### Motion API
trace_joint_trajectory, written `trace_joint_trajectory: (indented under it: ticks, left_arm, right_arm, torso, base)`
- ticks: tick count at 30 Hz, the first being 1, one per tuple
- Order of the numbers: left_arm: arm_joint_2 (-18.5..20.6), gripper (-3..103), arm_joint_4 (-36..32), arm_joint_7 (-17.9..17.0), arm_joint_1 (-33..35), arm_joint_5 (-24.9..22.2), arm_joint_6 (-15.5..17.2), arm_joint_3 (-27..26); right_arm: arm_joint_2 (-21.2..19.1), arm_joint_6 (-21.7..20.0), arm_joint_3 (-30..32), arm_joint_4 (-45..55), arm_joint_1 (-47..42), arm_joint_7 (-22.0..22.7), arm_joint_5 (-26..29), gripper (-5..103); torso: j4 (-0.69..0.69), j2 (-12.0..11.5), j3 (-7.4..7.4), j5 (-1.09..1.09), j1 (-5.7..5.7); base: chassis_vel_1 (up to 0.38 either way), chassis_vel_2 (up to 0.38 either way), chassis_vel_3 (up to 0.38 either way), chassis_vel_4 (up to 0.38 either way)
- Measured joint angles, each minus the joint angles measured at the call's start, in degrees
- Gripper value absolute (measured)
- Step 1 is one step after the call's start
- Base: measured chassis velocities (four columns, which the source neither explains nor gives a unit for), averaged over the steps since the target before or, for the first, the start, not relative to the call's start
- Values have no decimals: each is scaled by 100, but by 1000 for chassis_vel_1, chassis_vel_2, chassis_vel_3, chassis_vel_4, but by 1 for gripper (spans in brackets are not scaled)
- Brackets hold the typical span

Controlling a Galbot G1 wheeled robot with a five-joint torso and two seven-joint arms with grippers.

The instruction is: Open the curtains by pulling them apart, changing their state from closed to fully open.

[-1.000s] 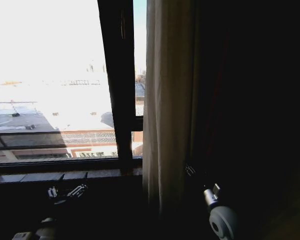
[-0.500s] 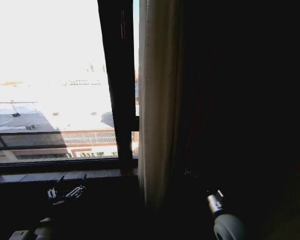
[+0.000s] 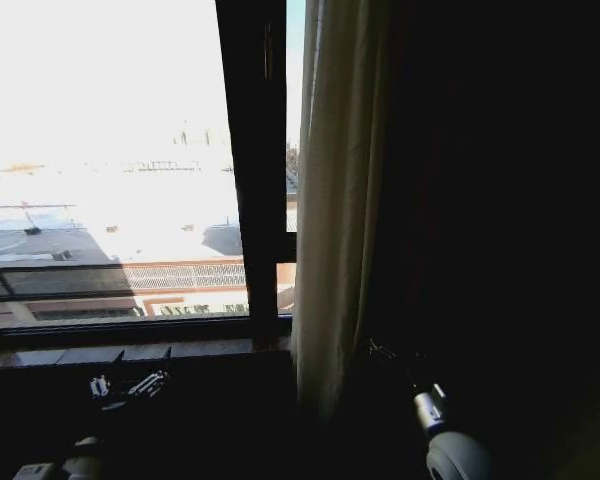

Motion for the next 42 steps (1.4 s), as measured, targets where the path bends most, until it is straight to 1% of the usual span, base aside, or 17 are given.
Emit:
trace_joint_trajectory:
  ticks: [6,7,11,15,18,23,25,28,32,34,39,42]
  left_arm:
    - [-27,100,0,-6,-66,0,4,30]
    - [-59,100,-12,-10,-107,4,24,35]
    - [-113,100,-21,-15,-144,12,38,27]
    - [-223,100,11,-27,-166,53,40,27]
    - [-254,100,19,-27,-159,85,43,47]
    - [-252,100,13,-21,-166,125,91,67]
    - [-246,100,8,-25,-167,126,116,60]
    - [-236,100,7,-29,-168,126,130,57]
    - [-250,100,24,-44,-201,131,149,53]
    - [-254,100,32,-48,-207,132,151,53]
    - [-228,100,50,-54,-214,133,160,57]
    - [-208,100,69,-58,-234,132,170,56]
  right_arm:
    - [-46,3,-38,-8,38,-8,1,100]
    - [-68,133,-110,-20,47,-42,18,100]
    - [-130,138,-201,-2,64,-163,22,100]
    - [-215,141,-252,-26,101,-258,30,100]
    - [-241,141,-252,-81,156,-304,44,100]
    - [-273,141,-327,-167,299,-333,147,100]
    - [-275,140,-403,-204,369,-334,154,100]
    - [-275,141,-458,-245,410,-334,156,100]
    - [-282,141,-490,-298,411,-330,166,100]
    - [-287,137,-490,-308,411,-327,173,100]
    - [-308,-18,-524,-320,499,-280,207,100]
    - [-339,-194,-541,-388,609,-131,426,100]
  torso:
    - [0,0,0,-1,0]
    - [0,0,0,3,0]
    - [0,0,0,1,0]
    - [1,0,0,-6,1]
    - [1,1,-1,-2,1]
    - [-2,0,0,9,-1]
    - [1,0,0,6,-2]
    - [0,0,0,5,-1]
    - [0,0,0,-2,-1]
    - [0,1,-1,-2,-2]
    - [0,0,0,1,-1]
    - [0,-2,2,0,6]
  base:
    - [304,312,-310,-303]
    - [348,369,-350,-342]
    - [300,313,-318,-305]
    - [175,155,-151,-178]
    - [80,0,-39,-83]
    - [-20,-37,31,21]
    - [-80,-19,95,12]
    - [-82,38,66,-22]
    - [-60,120,45,-107]
    - [-82,198,68,-173]
    - [-131,210,123,-197]
    - [-144,132,147,-135]
